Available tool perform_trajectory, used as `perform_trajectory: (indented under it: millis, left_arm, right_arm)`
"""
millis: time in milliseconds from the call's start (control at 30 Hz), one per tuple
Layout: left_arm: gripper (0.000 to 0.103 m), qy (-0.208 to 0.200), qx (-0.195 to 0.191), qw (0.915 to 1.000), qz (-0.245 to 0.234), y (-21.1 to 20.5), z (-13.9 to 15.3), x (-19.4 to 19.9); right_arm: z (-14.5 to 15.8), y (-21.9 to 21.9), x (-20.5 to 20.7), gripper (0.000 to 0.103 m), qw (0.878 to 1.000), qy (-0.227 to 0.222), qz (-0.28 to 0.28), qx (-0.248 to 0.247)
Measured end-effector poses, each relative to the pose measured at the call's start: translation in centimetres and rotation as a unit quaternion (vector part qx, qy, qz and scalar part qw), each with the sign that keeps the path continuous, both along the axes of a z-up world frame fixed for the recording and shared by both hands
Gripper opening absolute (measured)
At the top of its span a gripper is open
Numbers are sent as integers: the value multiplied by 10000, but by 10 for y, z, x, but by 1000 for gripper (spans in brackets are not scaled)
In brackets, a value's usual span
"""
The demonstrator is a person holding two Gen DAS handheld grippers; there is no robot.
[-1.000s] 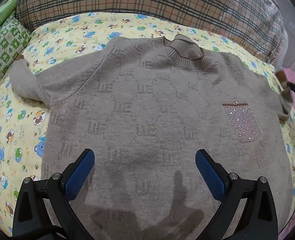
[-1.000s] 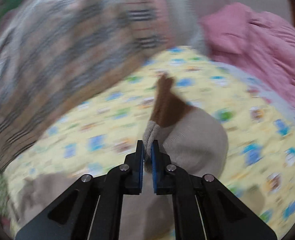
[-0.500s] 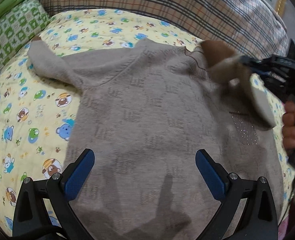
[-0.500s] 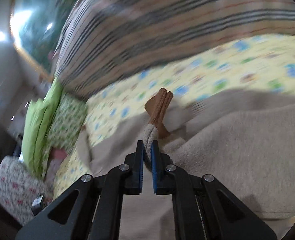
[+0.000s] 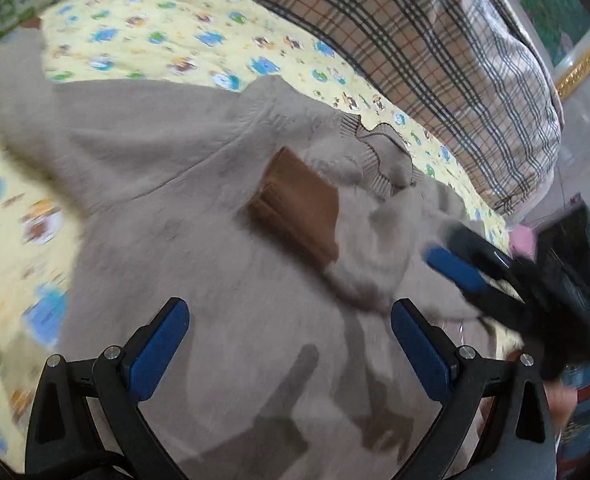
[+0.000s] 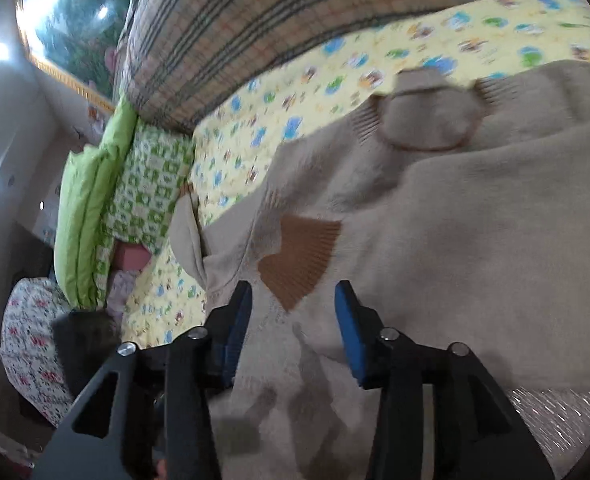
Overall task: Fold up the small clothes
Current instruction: 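Carry the held sleeve across the sweater body toward the left gripper, then grasp the brown cuff with the left gripper while the right gripper releases it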
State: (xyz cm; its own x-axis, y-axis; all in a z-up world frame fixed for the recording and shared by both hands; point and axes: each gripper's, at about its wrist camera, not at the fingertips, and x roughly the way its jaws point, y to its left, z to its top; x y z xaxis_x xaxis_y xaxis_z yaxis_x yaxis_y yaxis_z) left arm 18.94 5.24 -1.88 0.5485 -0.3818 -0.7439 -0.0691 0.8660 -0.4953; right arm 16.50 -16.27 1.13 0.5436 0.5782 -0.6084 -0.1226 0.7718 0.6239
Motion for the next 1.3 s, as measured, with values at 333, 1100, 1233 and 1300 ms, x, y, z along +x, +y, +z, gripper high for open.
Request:
perform_trajectory:
  millis: [333, 1100, 1233, 1300]
  left_arm:
    - [18, -72, -228, 9997, -54, -20, -18, 92]
    - [6, -496, -425, 9979, -17, 21, -22, 40]
    - [7, -492, -303, 9983, -8, 29, -25, 34]
    - [7, -335, -207, 9992, 23, 32, -32, 33]
  right_arm:
    - [21, -91, -84, 66, 9894, -124, -1446, -8]
    - [-11, -195, -10, 8, 9568, 796, -2114, -1831]
    - [-3, -201, -11, 9, 9498, 660, -2344, -1966]
    - [-9, -202, -12, 15, 9499, 749, -2323, -1952]
